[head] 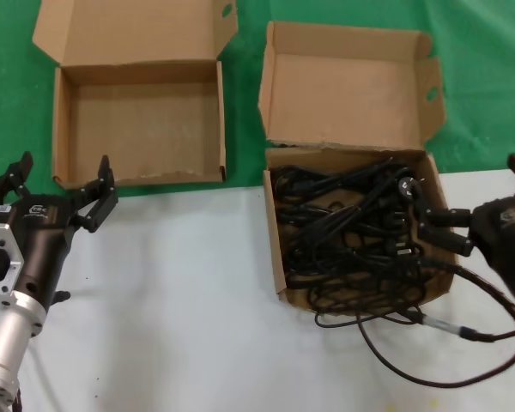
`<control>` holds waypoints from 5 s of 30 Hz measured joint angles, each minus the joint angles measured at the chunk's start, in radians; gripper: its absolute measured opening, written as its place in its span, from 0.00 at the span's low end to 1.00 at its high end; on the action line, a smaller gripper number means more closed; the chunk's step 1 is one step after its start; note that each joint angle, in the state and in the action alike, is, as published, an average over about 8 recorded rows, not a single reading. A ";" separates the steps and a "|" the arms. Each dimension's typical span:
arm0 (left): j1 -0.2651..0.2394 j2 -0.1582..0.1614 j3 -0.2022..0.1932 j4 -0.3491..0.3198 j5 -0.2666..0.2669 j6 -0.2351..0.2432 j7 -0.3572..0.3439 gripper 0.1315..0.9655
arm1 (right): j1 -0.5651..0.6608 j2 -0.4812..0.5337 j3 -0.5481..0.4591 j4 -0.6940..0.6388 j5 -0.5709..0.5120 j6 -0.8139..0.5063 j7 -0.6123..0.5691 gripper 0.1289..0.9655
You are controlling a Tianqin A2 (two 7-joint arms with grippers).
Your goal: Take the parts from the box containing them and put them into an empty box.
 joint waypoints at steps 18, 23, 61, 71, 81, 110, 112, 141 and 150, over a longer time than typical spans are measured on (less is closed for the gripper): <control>0.000 0.000 0.000 0.000 0.000 0.000 0.000 0.37 | 0.094 0.319 0.064 0.084 -0.037 -0.613 -0.531 1.00; 0.000 0.000 0.000 0.000 0.000 0.000 0.000 0.25 | 0.210 0.367 -0.014 0.039 -0.074 -0.726 -0.615 1.00; 0.000 0.000 0.000 0.000 0.000 0.000 0.000 0.02 | 0.717 0.225 -0.390 -0.300 -0.427 -0.843 -0.547 0.84; 0.000 0.000 0.000 0.000 0.000 0.000 0.000 0.02 | 0.722 0.220 -0.407 -0.315 -0.452 -0.821 -0.561 0.64; 0.000 0.000 0.000 0.000 0.000 0.000 0.000 0.02 | 0.716 0.219 -0.412 -0.320 -0.461 -0.806 -0.559 0.39; 0.000 0.000 0.000 0.000 0.000 0.000 0.000 0.02 | 0.784 0.269 -0.356 -0.067 -0.447 -0.854 -0.280 0.09; 0.000 0.000 0.000 0.000 0.000 0.000 0.000 0.02 | 0.825 0.234 -0.372 -0.075 -0.465 -0.857 -0.264 0.09; 0.000 0.000 0.000 0.000 0.000 0.000 0.000 0.02 | 1.102 -0.287 -0.516 -0.638 -0.520 -0.625 -0.473 0.16; 0.000 0.000 0.000 0.000 0.000 0.000 0.000 0.02 | 1.052 -0.244 -0.472 -0.566 -0.497 -0.572 -0.471 0.22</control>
